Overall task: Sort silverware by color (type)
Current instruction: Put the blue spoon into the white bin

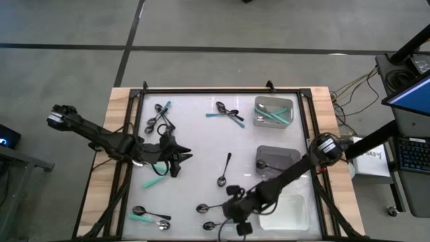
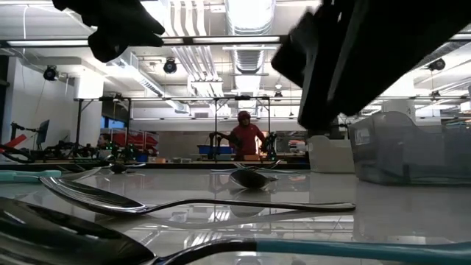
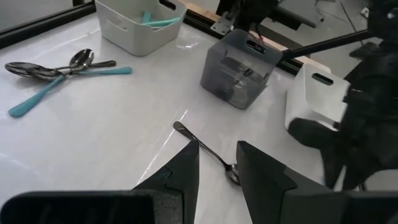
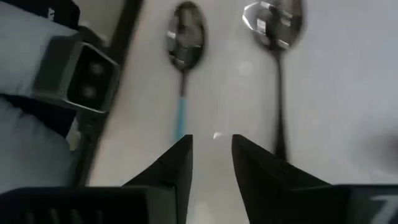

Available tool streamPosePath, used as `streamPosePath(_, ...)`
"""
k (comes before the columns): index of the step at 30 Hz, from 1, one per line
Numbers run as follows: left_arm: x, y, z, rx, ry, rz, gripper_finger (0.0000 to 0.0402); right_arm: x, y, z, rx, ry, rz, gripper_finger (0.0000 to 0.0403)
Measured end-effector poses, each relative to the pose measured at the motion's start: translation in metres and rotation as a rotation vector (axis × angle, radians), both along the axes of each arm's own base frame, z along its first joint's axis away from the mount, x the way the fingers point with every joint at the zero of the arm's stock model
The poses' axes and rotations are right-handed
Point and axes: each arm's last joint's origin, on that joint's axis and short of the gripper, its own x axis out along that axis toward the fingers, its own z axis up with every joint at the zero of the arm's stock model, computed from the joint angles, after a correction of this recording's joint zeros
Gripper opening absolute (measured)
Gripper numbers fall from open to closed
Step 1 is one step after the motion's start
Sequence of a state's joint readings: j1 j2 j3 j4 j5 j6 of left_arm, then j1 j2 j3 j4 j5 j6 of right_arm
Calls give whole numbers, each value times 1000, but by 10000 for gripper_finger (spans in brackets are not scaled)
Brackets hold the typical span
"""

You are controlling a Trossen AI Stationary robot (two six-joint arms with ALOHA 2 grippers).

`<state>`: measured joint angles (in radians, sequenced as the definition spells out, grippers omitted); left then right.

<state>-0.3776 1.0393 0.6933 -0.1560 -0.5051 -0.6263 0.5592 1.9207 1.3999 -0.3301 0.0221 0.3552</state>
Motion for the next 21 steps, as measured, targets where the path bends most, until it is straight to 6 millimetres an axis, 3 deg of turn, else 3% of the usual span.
streamPosePath(10, -5, -16, 1, -43, -20, -57, 90, 12, 44, -25, -18, 19, 68, 87)
streamPosePath(14, -7, -21, 2, -46, -23, -76, 90, 17, 48, -32, -44, 57, 72, 81)
streamPosePath(21, -8, -23, 3, -52, -39, -86, 90, 21, 52, -24, -40, 63, 71, 75)
